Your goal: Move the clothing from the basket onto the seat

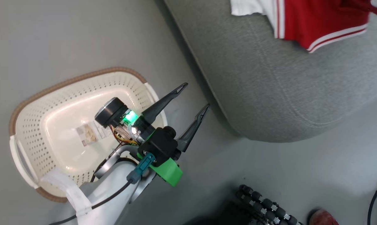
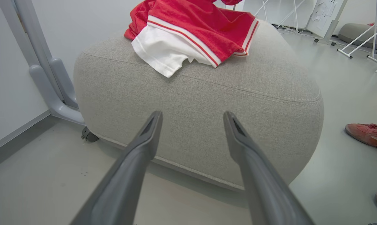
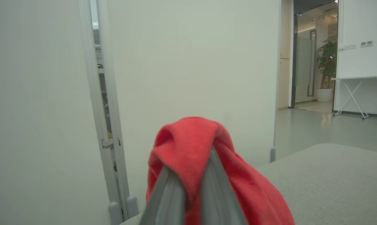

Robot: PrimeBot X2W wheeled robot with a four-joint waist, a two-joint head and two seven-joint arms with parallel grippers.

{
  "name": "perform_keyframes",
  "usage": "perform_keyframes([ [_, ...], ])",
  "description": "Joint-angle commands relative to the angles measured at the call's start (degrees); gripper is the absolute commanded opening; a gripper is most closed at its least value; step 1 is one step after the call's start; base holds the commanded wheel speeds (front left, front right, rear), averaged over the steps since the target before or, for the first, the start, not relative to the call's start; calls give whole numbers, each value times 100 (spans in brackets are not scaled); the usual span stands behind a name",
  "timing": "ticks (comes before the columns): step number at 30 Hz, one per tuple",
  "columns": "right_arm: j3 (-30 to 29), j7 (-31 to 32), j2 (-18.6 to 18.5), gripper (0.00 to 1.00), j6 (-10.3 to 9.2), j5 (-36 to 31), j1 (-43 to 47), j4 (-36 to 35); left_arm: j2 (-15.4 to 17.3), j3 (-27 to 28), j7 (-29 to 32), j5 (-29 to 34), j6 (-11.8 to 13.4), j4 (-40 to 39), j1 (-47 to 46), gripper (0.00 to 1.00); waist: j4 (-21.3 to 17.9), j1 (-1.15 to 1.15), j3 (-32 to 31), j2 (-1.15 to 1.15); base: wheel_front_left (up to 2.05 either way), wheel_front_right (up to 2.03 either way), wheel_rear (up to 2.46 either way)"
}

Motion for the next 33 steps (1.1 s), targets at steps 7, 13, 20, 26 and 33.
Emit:
perform_keyframes([
  [7, -55, -11, 133, 0, -2, 13, -278, 1442, -8, 10, -114, 98, 142, -45, -214, 100, 568, -1, 627, 0, 0, 0, 0],
  [13, -304, -11, 489, 100, -3, -203, 106, 1971, -92, 75, -229, 80, 368, 99, -137, 100, 507, -1, 429, 0, 0, 0, 0],
  [20, -576, -11, 961, 100, -3, -683, 1100, 1285, -243, 203, -428, -182, 511, 318, 87, 100, 452, -1, -159, 0, 0, 0, 0],
  [26, -123, -11, 1077, 100, -3, -1036, 2204, 492, -483, 396, -504, -479, 646, 422, 426, 100, 585, -1, -848, 0, 0, 0, 0],
  [33, 785, -10, 961, 100, -4, -1127, 3154, 150, -800, 1147, -500, -693, 866, 80, 1147, 100, 1092, -1, -1697, 0, 0, 0, 0],
])
